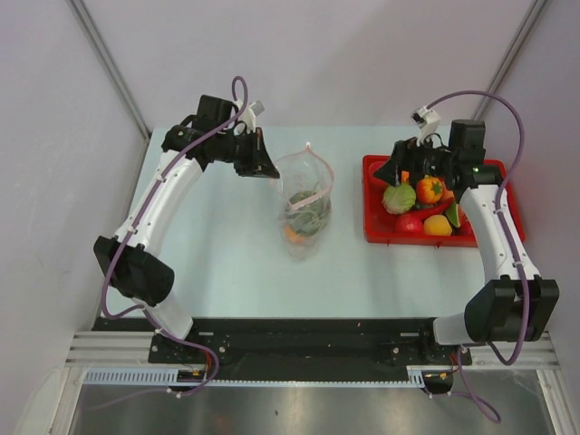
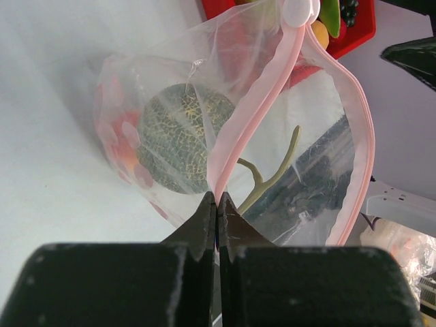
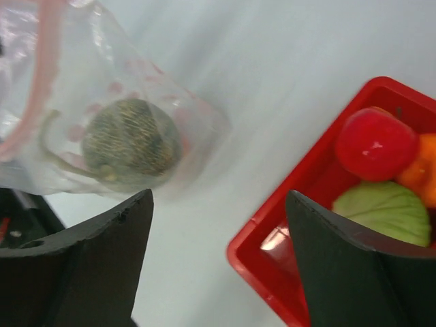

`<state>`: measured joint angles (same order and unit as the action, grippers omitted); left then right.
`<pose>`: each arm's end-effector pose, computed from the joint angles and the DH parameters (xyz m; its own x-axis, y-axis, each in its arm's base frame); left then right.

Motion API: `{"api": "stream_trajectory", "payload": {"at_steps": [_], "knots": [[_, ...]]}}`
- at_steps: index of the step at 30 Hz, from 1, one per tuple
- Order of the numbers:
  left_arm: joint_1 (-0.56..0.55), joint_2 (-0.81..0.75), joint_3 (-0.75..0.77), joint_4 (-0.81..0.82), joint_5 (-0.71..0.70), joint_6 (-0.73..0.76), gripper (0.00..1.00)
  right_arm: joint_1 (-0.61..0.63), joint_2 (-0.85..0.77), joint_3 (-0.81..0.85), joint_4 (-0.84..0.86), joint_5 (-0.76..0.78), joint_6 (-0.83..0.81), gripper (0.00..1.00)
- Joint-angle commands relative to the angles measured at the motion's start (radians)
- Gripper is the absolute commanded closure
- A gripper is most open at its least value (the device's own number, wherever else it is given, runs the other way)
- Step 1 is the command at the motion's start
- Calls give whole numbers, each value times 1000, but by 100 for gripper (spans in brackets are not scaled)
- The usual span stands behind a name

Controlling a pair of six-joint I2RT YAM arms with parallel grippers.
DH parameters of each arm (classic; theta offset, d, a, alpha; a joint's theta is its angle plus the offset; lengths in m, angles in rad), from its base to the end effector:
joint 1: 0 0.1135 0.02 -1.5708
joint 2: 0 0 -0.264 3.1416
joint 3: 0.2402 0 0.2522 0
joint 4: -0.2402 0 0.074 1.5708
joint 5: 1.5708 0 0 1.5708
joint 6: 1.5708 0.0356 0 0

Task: Place the food in the zip-top bag and seal the zipper
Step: Pick up the fake fruit from the bin.

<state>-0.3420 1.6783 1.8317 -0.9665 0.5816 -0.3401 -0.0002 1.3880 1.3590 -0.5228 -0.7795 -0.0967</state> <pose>0.3256 -0.1367 0.3973 -0.8573 0.0093 -0.5148 0.3712 0.7040 -0.6055 0.3032 0.0250 0.3739 -0.4640 -0.0686 -0.8832 -0.6463 0.7081 0.2845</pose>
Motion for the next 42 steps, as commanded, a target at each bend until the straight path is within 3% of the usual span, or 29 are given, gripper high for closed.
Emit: {"api": "stream_trajectory", "payload": {"at_steps": [1,9,24,28,29,30,31,35,37,42], "knots": [[1,-14,35,31,30,-13,100,8,77,29,-30,175,-180,14],[1,-14,43,28,26,-5,100,23,281,35,225,430,-23,10],[6,-5,21,35,34,1,100,37,536,112,360,430,112,9],[9,-5,18,35,34,4,100,25,542,129,350,399,115,30],[9,-6,18,35,35,4,100,22,524,129,334,382,112,44],[9,-6,17,37,35,4,100,16,510,130,327,375,112,50],[9,-8,15,38,38,4,100,8,490,129,311,352,112,61],[9,-17,-8,51,41,1,100,8,314,130,305,283,112,87],[9,-17,-17,51,43,0,100,8,251,129,313,199,112,95],[9,-20,-15,57,44,-2,100,98,35,130,323,54,123,100]]}}
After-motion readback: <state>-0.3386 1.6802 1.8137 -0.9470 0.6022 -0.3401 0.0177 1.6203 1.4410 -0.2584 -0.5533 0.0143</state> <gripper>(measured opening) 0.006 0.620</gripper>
